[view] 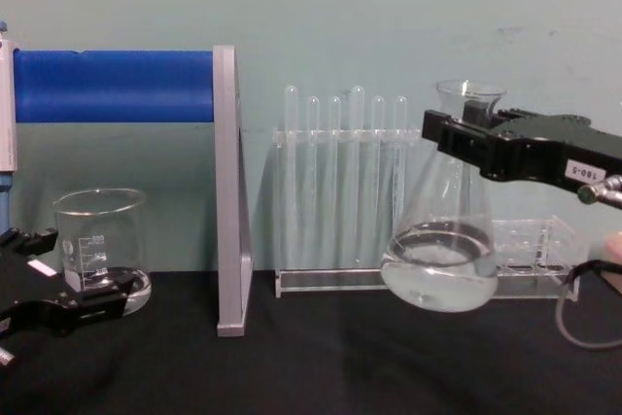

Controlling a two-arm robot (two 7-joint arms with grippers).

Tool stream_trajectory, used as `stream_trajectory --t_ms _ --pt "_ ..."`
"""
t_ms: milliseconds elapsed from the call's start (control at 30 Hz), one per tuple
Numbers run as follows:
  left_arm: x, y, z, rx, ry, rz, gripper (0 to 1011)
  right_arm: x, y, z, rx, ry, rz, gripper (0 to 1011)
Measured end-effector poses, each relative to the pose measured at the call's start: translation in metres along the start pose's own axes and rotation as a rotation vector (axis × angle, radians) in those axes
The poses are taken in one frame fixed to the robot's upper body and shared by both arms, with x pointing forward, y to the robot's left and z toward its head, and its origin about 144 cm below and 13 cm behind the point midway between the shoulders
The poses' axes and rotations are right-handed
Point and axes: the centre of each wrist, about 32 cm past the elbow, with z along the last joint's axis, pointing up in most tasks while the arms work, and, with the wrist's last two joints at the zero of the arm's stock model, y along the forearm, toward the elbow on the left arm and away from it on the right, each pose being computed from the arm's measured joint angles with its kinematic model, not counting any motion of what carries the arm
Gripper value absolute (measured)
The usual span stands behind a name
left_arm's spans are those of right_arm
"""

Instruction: Grasp the erlenmeyer flask with one hand, shake it three times, then place it back.

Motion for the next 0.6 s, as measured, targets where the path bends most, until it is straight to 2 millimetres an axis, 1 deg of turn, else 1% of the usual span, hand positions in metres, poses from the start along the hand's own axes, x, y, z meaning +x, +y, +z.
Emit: stream_trajectory --t_ms 333,600 --pt "0.0 0.0 0.0 0.0 0.0 0.0 1001 -0.002 0.007 -0.002 -0.002 -0.005 0.097 449" --pt "0.0 0.0 0.0 0.0 0.0 0.0 1001 -0.014 0.016 -0.003 -0.002 -0.003 0.242 449"
